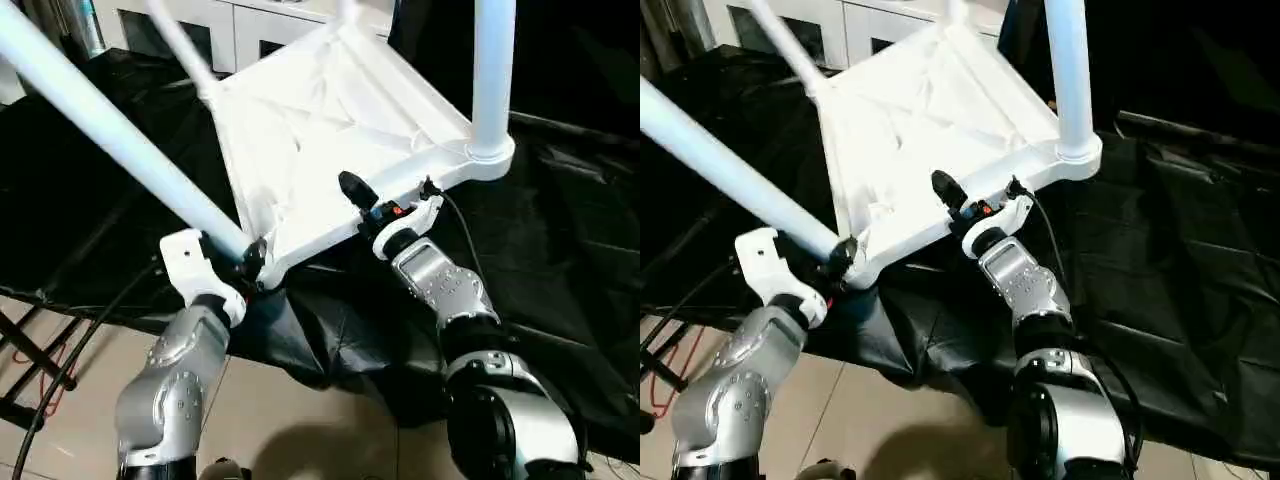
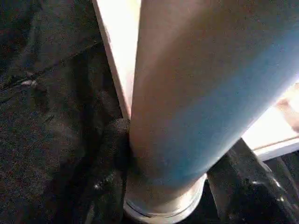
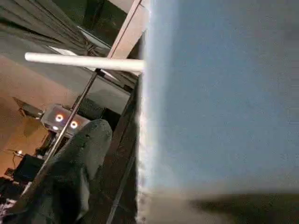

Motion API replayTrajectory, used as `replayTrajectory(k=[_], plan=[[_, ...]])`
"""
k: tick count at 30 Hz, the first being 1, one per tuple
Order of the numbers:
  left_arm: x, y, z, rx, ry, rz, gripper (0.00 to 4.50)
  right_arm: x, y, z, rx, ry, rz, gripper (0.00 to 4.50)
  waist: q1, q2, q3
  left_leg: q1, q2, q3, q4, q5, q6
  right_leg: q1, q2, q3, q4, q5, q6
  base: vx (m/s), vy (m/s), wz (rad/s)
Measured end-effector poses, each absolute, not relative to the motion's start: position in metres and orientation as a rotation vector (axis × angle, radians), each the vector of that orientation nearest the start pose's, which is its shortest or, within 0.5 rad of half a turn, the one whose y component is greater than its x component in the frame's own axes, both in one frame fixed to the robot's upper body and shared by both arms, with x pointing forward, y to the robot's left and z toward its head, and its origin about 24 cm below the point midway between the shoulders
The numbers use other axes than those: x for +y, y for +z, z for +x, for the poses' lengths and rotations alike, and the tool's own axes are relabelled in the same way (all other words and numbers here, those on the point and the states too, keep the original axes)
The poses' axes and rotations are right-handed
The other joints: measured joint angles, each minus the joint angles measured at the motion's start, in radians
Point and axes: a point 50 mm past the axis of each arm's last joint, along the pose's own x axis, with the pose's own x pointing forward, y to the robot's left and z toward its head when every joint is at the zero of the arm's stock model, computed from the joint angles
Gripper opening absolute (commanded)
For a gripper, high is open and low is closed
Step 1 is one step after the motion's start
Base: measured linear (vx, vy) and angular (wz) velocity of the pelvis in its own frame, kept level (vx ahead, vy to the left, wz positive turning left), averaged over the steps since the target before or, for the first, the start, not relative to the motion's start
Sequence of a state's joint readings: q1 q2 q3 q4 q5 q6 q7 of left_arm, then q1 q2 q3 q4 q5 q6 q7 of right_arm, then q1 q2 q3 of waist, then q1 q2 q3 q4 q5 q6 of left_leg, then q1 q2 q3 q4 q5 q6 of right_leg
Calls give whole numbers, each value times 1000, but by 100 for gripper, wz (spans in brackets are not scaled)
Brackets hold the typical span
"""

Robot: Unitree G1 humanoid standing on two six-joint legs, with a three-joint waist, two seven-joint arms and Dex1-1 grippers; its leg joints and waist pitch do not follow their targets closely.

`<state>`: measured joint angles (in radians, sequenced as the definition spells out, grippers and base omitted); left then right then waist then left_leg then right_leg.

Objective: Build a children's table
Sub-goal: Flip table

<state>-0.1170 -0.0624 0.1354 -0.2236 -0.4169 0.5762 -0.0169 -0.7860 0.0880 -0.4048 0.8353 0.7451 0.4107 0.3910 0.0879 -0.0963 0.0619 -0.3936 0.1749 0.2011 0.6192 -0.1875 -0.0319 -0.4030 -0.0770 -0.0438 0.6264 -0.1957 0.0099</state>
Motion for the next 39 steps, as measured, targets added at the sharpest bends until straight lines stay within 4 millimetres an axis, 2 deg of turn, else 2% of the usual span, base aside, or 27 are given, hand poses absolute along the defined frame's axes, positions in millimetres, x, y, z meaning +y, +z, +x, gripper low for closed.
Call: replayTrajectory(k=[15,16,18,23,28,31,33,36,39], plan=[[136,71,269,225,-123,-455,213,-88,69,373,280,435,1103,212,2,2,0,1,0,-1,0,1,-1,0,0,0,2,0,0,0,0,0],[136,71,270,226,-124,-455,248,-88,69,373,276,431,1101,209,2,2,0,1,0,-1,0,1,-1,0,0,0,2,0,0,0,0,0],[135,71,270,224,-135,-469,283,-88,69,373,271,426,1093,198,2,4,1,0,0,-1,0,1,-1,0,0,-1,2,0,-1,0,0,0],[133,75,270,213,-206,-513,317,-97,70,376,250,394,1088,196,8,11,5,0,0,-1,0,1,-2,0,0,-1,2,1,-1,0,0,0],[146,78,262,231,-269,-445,360,-107,72,378,238,376,1073,196,10,34,10,0,0,-1,0,1,-2,0,0,-1,3,2,-3,0,0,0],[151,78,254,236,-299,-390,375,-114,78,379,212,366,1022,196,17,64,17,-1,0,-1,0,2,-4,0,0,-2,3,5,-6,0,0,0],[158,73,248,260,-292,-356,400,-126,80,379,189,344,988,196,22,82,17,-2,0,0,0,2,-4,1,-1,0,4,5,-5,0,0,0],[163,70,241,268,-309,-306,408,-143,89,379,132,308,945,196,26,95,18,-4,0,0,0,2,-4,0,-1,0,4,5,1,0,0,0],[158,73,238,253,-347,-276,408,-158,99,378,78,275,911,196,26,95,18,-6,0,-1,0,4,-6,0,-1,0,4,7,2,0,0,0]])
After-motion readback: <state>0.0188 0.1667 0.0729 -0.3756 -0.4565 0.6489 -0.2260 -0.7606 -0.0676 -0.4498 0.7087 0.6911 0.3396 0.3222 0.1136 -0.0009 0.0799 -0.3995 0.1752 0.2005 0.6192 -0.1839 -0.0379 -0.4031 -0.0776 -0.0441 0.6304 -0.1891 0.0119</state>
